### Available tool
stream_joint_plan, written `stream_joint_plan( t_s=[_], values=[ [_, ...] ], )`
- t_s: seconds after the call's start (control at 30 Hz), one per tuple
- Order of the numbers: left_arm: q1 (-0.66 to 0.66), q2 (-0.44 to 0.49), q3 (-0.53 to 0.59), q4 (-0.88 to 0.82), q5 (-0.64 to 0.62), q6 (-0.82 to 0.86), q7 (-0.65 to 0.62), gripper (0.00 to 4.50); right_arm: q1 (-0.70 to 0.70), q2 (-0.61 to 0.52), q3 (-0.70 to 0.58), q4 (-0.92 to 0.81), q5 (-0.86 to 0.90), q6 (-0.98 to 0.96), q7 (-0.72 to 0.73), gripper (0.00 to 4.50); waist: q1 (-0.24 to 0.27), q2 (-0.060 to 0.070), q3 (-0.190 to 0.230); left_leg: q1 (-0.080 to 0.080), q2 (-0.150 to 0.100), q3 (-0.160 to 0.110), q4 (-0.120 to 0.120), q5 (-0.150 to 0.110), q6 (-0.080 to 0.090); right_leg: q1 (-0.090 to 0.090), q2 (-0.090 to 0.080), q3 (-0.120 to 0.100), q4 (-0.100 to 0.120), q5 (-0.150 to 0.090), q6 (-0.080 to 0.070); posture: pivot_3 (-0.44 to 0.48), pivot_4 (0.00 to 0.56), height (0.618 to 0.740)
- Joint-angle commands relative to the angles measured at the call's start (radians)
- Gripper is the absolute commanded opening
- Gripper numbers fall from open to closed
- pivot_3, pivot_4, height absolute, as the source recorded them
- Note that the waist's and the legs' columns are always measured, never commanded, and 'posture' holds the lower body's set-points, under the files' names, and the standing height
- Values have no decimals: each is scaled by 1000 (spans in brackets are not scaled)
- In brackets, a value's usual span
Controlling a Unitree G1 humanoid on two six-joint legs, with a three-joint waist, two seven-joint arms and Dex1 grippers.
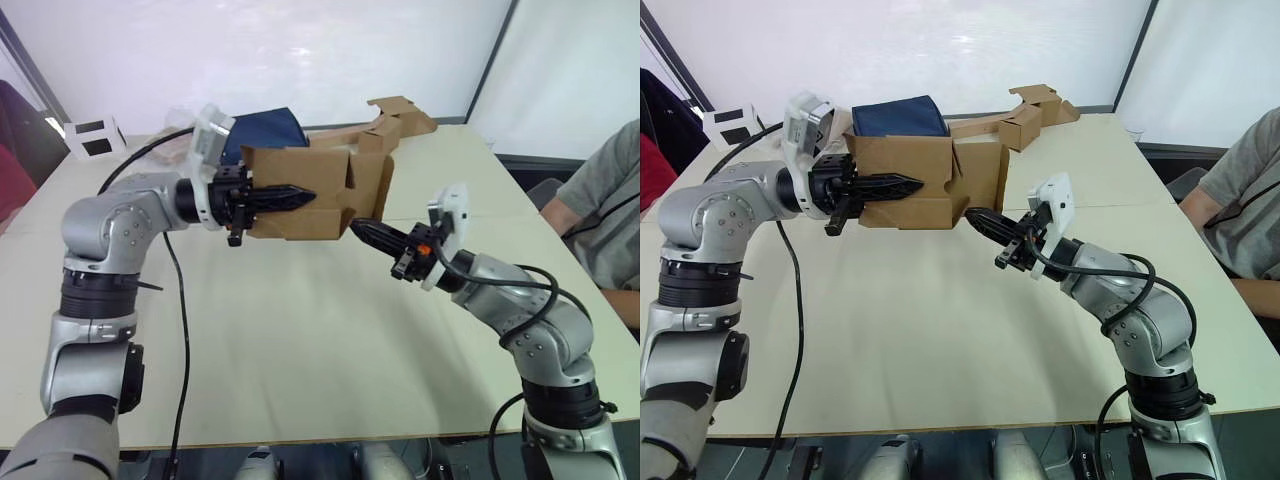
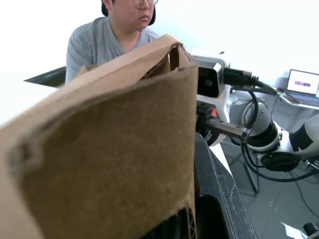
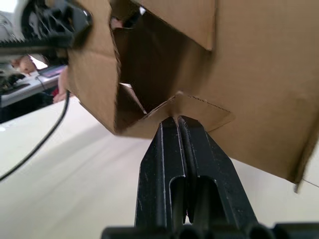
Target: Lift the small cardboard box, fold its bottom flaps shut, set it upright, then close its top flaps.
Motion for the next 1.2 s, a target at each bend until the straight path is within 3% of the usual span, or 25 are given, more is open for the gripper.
stream_joint_plan(
  t_s=[0.03, 0.33, 0.53, 0.7, 0.87, 1.0, 1.2],
  values=[
    [-5, 4, 11, -29, -14, -14, -1, 0, -32, 8, 7, -33, 41, 5, 34, 33, 0, 0, 0, 0, 0, 0, 0, 0, 0, 0, 0, 0, 0, 0, 0, 0, 150, 740],
    [-17, -12, 8, -16, -3, -33, 11, 0, -86, 30, 59, 24, -4, -13, 79, 33, 0, 0, 0, 0, 0, 0, 0, 0, 0, 0, 0, 0, 0, 0, 0, 0, 150, 740],
    [-10, 2, 26, -5, 3, -37, 27, 0, -94, -80, -125, 29, 218, 84, 177, 33, 3, 0, 0, 0, 0, 0, 0, 0, 0, 0, 0, 0, 0, 0, 0, 0, 150, 740],
    [-6, 9, 32, 4, 3, -45, 35, 0, -134, -156, -283, 135, 347, 132, 147, 33, 2, 0, 0, 0, 0, 0, 0, 0, 0, 1, 0, 0, 0, 0, 0, 0, 150, 740],
    [-7, 6, 26, 2, -1, -45, 35, 0, -168, -147, -303, 330, 196, 6, 99, 33, -1, 0, 0, 0, 0, 0, 0, 0, 0, 0, 0, 0, 0, 0, 0, 0, 150, 740],
    [-21, 0, 21, 8, -1, -45, 36, 0, -214, -106, -169, 485, -47, -158, 84, 33, -4, 0, 0, 0, 0, 1, 0, 0, 0, 0, 0, 0, 0, 0, 0, 0, 150, 740],
    [-23, -5, 18, 8, -2, -44, 35, 0, -254, -34, -83, 508, -106, -218, 183, 33, -4, 1, 0, 0, 0, 2, -1, 3, -5, -2, 0, 2, 1, 0, 0, 0, 150, 740]
  ],
)
